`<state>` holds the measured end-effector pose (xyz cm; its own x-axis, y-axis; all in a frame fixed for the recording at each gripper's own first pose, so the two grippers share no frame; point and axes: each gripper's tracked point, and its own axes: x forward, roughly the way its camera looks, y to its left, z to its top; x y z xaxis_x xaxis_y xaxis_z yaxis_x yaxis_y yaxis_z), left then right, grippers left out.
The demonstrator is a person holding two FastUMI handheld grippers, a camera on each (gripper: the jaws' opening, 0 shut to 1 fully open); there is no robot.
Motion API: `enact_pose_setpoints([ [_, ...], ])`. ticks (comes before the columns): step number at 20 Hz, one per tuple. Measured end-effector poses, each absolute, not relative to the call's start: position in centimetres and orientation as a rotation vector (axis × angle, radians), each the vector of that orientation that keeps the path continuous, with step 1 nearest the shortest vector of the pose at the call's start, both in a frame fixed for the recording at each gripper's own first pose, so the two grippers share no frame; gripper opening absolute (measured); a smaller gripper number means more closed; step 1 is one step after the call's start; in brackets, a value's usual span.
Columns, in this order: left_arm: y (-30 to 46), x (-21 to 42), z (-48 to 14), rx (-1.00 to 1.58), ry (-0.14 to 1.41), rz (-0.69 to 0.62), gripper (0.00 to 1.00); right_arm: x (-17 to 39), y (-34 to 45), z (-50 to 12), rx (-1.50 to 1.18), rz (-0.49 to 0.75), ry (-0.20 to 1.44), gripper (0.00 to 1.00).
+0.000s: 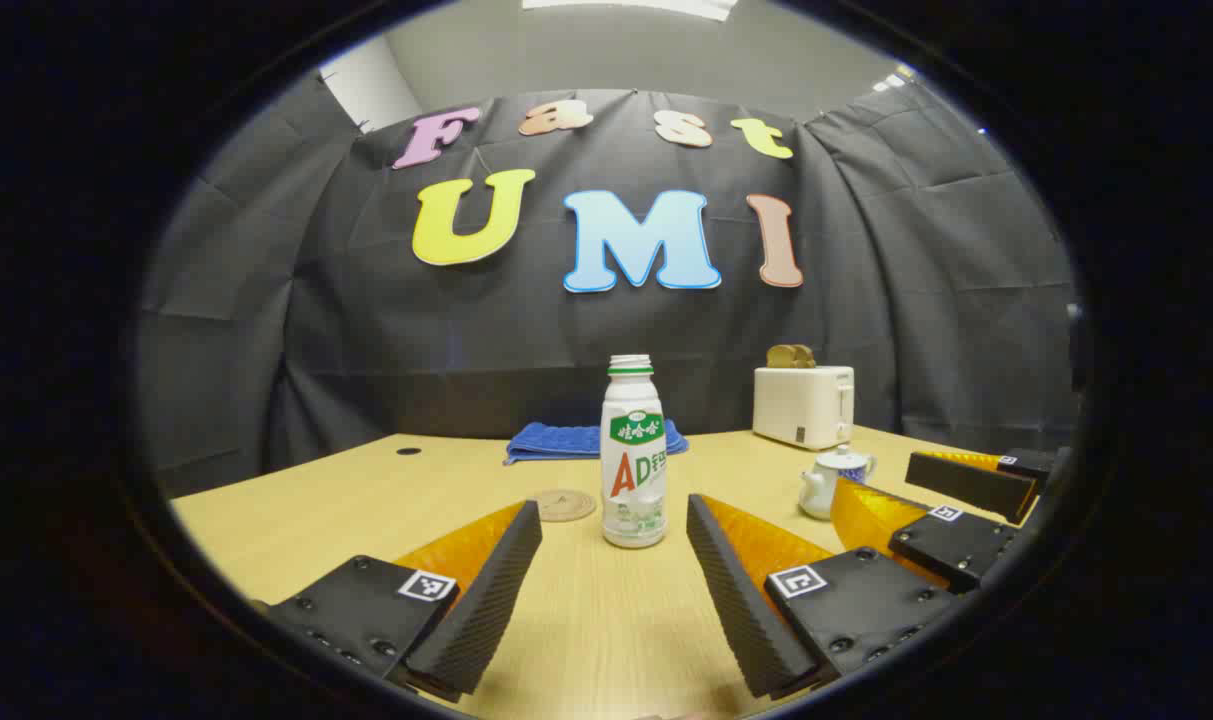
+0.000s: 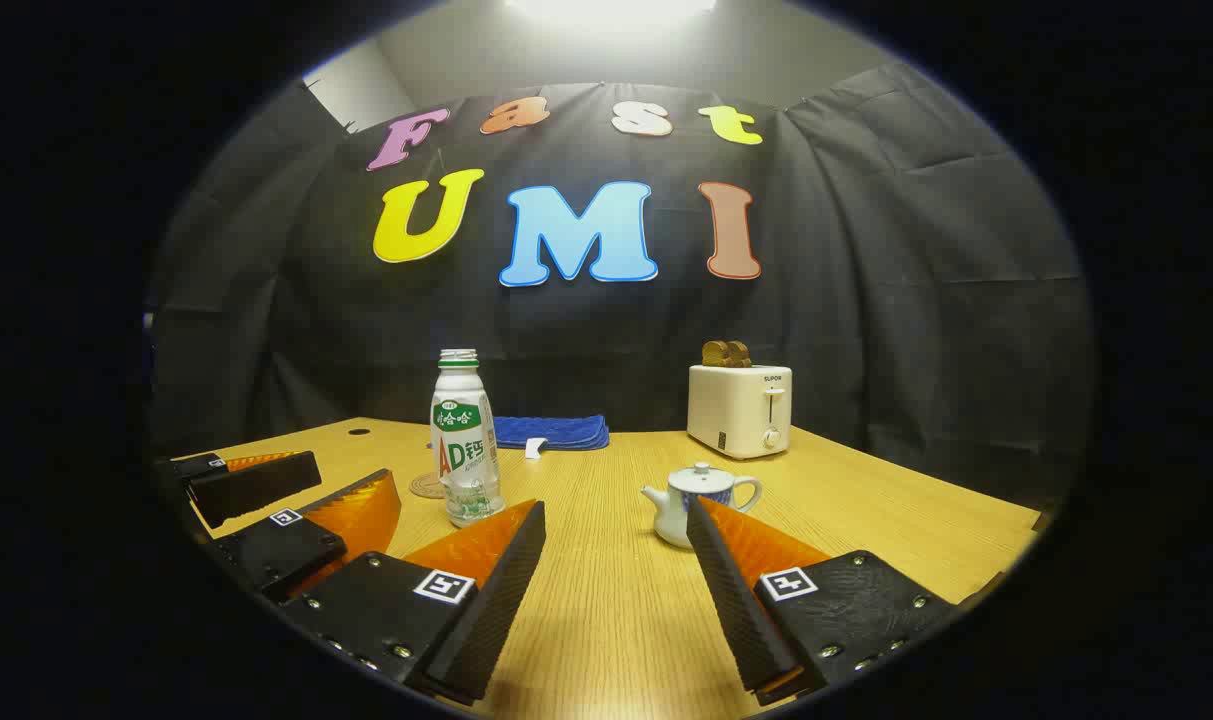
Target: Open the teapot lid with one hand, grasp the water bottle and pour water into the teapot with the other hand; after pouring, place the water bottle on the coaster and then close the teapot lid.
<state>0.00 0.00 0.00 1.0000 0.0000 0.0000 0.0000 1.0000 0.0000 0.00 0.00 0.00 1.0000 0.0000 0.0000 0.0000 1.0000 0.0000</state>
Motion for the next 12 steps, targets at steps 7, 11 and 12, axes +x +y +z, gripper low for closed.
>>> enact_pose_setpoints([
  [7,0.02,-0.05,0.01,0.0,0.0,0.0,1.0,0.01,-0.01,0.0,0.0,-0.001,0.0,0.89],
  [11,0.01,-0.04,-0.07,0.0,0.0,0.0,1.0,-0.02,-0.01,-0.03,0.0,-0.001,0.0,0.89],
  [12,0.0,-0.04,0.0,0.0,0.0,0.0,1.0,-0.02,-0.01,0.02,0.0,-0.001,0.0,0.88],
])
